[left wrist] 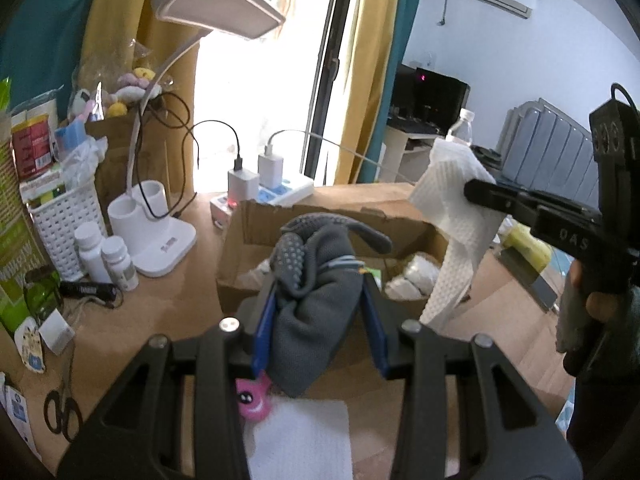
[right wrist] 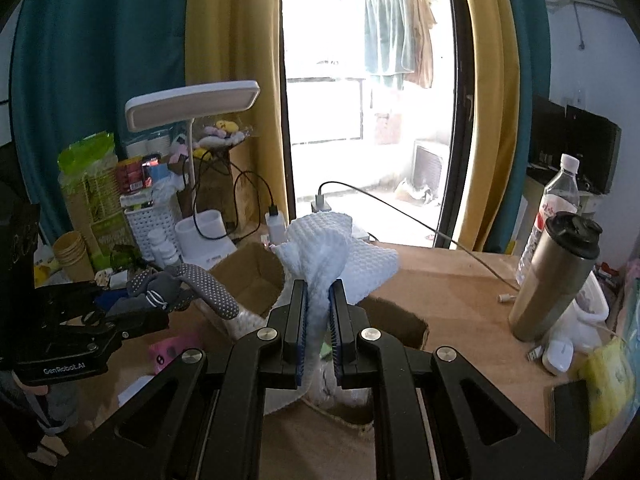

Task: Organize soft objects
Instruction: 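Carry the white towel and grey sock over the cardboard box with both grippers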

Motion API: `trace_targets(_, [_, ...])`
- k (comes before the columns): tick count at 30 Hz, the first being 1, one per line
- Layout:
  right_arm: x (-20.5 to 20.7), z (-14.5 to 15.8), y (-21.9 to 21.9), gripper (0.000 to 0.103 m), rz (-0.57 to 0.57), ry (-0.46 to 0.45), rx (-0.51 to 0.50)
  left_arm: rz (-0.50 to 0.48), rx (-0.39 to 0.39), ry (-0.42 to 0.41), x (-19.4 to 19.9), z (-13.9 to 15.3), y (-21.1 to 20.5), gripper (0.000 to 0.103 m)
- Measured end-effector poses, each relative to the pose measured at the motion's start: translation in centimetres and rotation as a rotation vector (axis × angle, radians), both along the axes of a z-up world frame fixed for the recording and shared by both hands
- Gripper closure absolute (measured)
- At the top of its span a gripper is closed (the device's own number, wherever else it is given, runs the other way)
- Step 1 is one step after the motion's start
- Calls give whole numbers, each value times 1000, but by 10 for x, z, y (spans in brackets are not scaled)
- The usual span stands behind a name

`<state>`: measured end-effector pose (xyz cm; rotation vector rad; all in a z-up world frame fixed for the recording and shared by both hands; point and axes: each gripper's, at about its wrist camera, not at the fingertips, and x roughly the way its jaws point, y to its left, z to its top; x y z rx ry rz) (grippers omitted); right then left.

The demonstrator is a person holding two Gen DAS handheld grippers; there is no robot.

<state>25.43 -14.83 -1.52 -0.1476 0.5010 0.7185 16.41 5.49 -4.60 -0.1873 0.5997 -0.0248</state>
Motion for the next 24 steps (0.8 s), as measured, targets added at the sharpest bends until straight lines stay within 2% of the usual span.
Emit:
trace_targets(16, [35,7,8,91,-52,-9,59,-2,-6,-24,33,5,9,63])
trace_targets(24, [42,-9,31,91,-51,-23,-4,3,-20,-16,46,-4,16,63])
